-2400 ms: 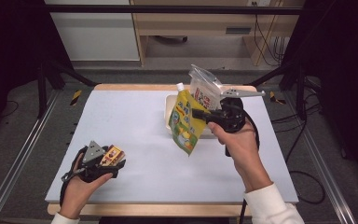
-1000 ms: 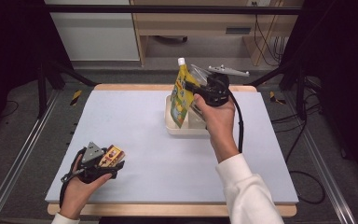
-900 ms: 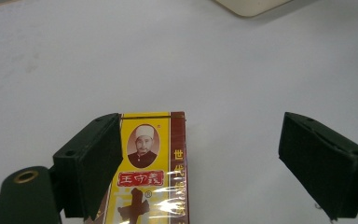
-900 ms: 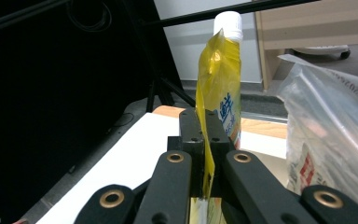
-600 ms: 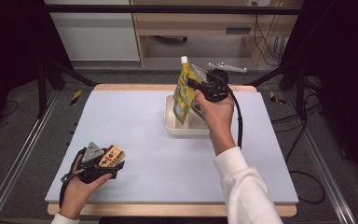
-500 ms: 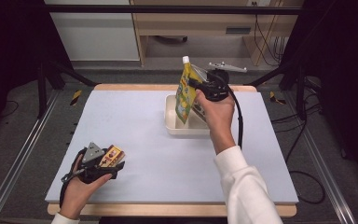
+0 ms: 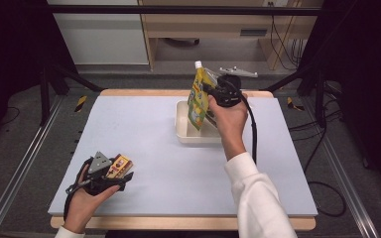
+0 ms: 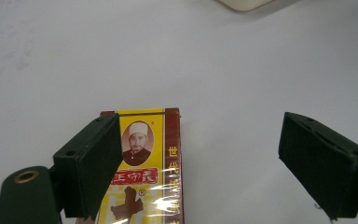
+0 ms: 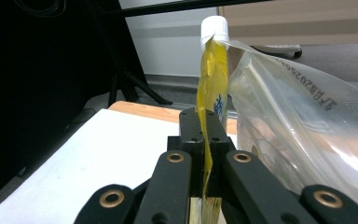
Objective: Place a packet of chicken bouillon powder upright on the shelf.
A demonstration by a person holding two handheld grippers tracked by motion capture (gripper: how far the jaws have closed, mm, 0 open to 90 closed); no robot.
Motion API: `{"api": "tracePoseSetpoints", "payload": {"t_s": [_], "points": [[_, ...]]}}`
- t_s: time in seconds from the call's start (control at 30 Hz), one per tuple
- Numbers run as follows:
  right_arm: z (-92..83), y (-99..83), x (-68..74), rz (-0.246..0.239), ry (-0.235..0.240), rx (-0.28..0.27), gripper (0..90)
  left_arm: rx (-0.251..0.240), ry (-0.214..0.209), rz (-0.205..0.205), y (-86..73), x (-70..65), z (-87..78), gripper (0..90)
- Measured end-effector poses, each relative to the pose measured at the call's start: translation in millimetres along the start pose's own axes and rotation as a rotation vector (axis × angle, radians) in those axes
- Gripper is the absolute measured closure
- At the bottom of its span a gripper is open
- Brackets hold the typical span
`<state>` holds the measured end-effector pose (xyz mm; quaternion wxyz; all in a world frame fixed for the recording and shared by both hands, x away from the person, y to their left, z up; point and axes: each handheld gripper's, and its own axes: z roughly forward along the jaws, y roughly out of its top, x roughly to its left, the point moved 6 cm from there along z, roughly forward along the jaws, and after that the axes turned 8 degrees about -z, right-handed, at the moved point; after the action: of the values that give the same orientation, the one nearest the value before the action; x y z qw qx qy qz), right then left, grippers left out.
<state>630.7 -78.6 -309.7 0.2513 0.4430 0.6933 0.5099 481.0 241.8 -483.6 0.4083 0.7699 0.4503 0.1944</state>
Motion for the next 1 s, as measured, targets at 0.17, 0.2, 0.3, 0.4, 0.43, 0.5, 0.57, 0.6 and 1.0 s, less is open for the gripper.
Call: {"api": "tracePoseSetpoints", "payload": {"t_s": [0.17,0.2,0.3,0.4,0.43,0.5,0.57,0.6,1.0], "points": [[5.0,-3.5,-0.4,-0.01,-0.007,0.001,90.0,-0.001,0.0,0.002,0.1,-0.4,0.0,13.2],[5.7,-4.3,-0.5,-0.008,-0.01,0.003,90.0,-0.001,-0.001,0.002,0.0,-0.4,-0.1,13.2],[7.5,-6.2,-0.9,-0.009,-0.016,0.002,90.0,0.001,-0.001,0.003,-0.1,-0.1,-0.2,13.2],[9.2,-8.0,-0.6,-0.013,-0.017,0.003,90.0,0.003,-0.003,0.002,-0.3,-0.4,0.0,13.3],[9.8,-8.6,-0.7,-0.014,-0.02,0.003,90.0,0.004,-0.005,-0.002,-0.5,-0.8,0.1,13.3],[10.8,-9.9,-0.8,-0.015,-0.023,-0.002,90.0,0.004,-0.004,0.003,-0.2,-0.4,-0.1,13.3],[11.9,-11.7,-1.5,-0.02,-0.029,-0.005,90.0,0.002,-0.002,0.003,-0.1,-0.3,-0.3,13.3],[12.3,-12.7,-1.9,-0.022,-0.033,-0.006,90.0,0.003,-0.002,0.003,-0.1,-0.1,-0.3,13.3],[19.5,-24.6,0.1,-0.042,-0.043,-0.003,90.0,0.004,-0.004,0.003,-0.2,-0.7,0.0,13.4]]}}
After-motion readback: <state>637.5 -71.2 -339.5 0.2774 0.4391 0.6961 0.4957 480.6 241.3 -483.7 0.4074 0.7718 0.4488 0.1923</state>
